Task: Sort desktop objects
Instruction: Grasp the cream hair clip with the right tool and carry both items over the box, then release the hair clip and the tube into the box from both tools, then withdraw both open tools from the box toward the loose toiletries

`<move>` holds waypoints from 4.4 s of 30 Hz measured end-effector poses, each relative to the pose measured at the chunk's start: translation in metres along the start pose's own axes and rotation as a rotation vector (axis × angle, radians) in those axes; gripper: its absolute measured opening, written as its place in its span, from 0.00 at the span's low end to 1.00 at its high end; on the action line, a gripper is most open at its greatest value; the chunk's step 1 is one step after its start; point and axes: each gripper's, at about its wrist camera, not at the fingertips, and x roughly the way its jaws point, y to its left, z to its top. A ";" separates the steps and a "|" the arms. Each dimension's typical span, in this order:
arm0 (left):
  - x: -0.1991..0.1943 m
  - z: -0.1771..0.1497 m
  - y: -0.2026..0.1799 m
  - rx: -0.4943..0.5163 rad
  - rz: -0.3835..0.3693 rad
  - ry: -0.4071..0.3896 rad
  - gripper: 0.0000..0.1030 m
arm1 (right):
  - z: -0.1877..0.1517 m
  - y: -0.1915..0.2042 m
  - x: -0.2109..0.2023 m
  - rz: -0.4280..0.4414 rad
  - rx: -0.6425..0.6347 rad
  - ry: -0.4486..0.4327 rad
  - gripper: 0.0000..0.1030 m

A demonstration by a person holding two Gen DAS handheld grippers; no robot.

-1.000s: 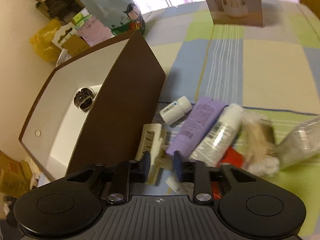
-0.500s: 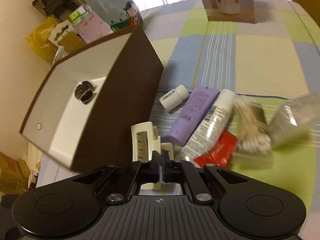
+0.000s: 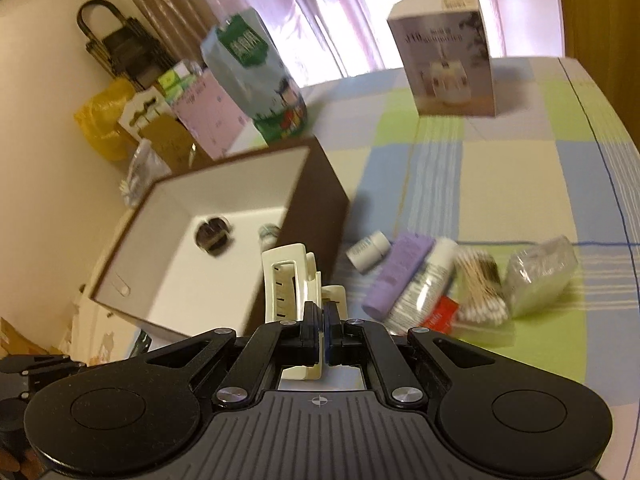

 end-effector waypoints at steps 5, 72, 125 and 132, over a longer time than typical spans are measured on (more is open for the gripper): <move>-0.008 0.018 0.022 0.019 0.026 -0.033 0.12 | 0.011 0.028 -0.002 0.043 -0.004 -0.041 0.04; 0.166 0.103 0.183 0.000 0.032 0.295 0.55 | 0.043 0.130 0.249 -0.252 -0.018 0.284 0.85; 0.035 0.071 0.120 -0.022 0.155 0.061 0.84 | 0.004 0.157 0.117 -0.293 -0.130 0.156 0.89; 0.019 0.059 0.103 -0.028 0.162 0.043 0.85 | -0.008 0.149 0.094 -0.274 -0.152 0.150 0.89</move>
